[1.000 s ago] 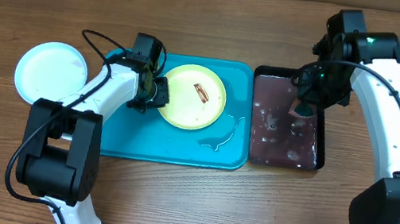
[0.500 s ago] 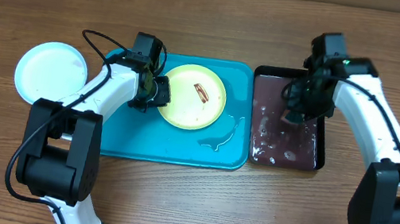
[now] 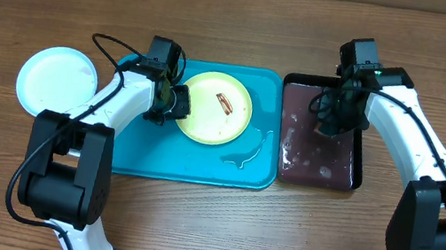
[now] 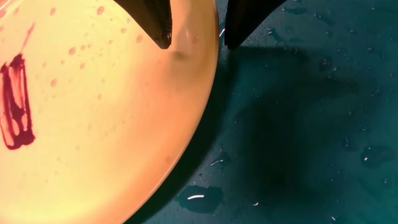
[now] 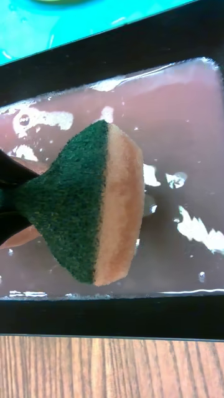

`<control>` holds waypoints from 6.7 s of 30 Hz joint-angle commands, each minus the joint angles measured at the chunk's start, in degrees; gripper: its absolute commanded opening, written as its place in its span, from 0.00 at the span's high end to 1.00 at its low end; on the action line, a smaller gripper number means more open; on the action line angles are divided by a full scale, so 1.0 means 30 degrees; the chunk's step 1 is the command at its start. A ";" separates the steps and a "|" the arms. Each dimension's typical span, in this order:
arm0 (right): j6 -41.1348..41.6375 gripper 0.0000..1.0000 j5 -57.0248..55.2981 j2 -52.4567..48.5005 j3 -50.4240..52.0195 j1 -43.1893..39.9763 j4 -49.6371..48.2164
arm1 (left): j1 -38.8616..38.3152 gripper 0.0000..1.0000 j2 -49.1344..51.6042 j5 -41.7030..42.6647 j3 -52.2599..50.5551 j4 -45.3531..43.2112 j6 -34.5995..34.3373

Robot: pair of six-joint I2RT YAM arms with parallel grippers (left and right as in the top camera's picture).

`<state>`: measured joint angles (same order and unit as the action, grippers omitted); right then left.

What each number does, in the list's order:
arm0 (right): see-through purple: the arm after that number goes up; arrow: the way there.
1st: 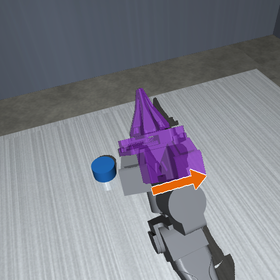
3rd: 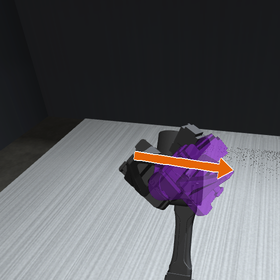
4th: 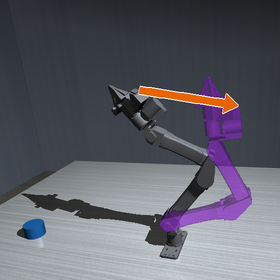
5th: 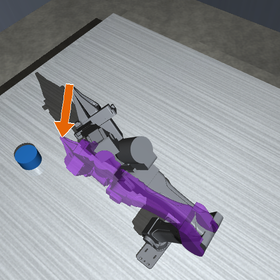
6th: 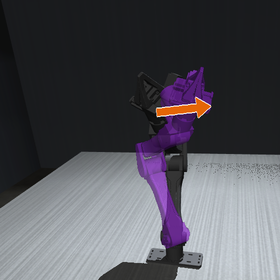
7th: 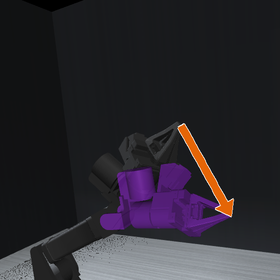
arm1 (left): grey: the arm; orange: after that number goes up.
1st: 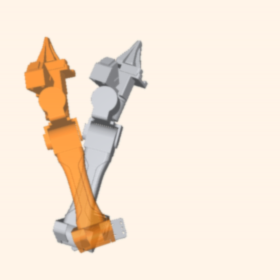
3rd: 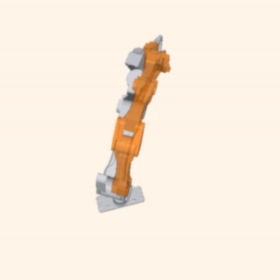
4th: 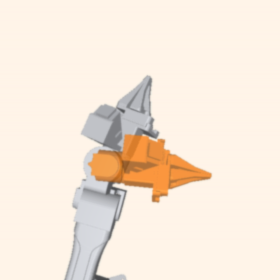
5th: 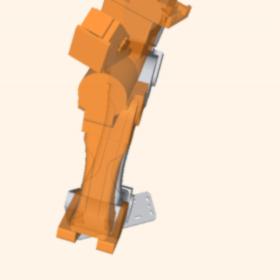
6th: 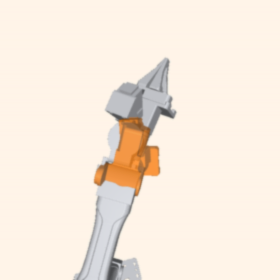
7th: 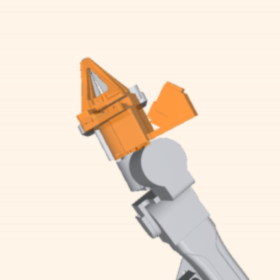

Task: Clean dirty plates on tray and stack at the side
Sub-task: 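Rub the sponge in the black tray's water with the right gripper, then lift the wet sponge and carry it leftward onto the yellow plate, then scrub the yellow plate with the sponge while the left gripper holds it, then continue scrubbing the yellow plate's center with the sponge in the right gripper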

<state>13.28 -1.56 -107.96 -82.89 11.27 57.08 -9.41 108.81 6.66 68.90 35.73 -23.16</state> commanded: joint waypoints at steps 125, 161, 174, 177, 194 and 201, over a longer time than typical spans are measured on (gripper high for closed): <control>-0.2448 0.56 -0.2033 -0.7664 -0.7847 0.8225 -0.0109 | -0.0131 0.96 0.0138 0.1151 -0.0095 0.0058 0.0867; -0.1370 0.96 0.1851 -0.7992 -0.4991 0.8247 -0.2725 | -0.0131 0.96 0.0138 0.1158 -0.0095 -0.0007 0.0874; -0.2754 0.96 0.7235 -0.7810 -0.6011 0.7723 -0.1501 | -0.0131 0.96 0.0138 0.1158 -0.0095 -0.0015 0.0874; -0.3111 0.96 0.8517 -0.7555 -0.7351 0.7147 -0.0568 | -0.0124 0.96 0.0138 0.1158 -0.0095 -0.0007 0.0874; -0.3519 0.96 0.8495 -0.7023 -0.8058 0.5676 -0.1290 | -0.0131 0.96 0.0138 0.1151 -0.0095 -0.0007 0.0874; -0.3512 0.96 0.7686 -0.7023 -0.5654 0.5705 -0.3388 | -0.0131 0.96 0.0138 0.1158 -0.0095 -0.0007 0.0874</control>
<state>2.98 22.44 -130.02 -102.39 28.18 48.60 -9.30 108.81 9.02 68.90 35.99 -21.82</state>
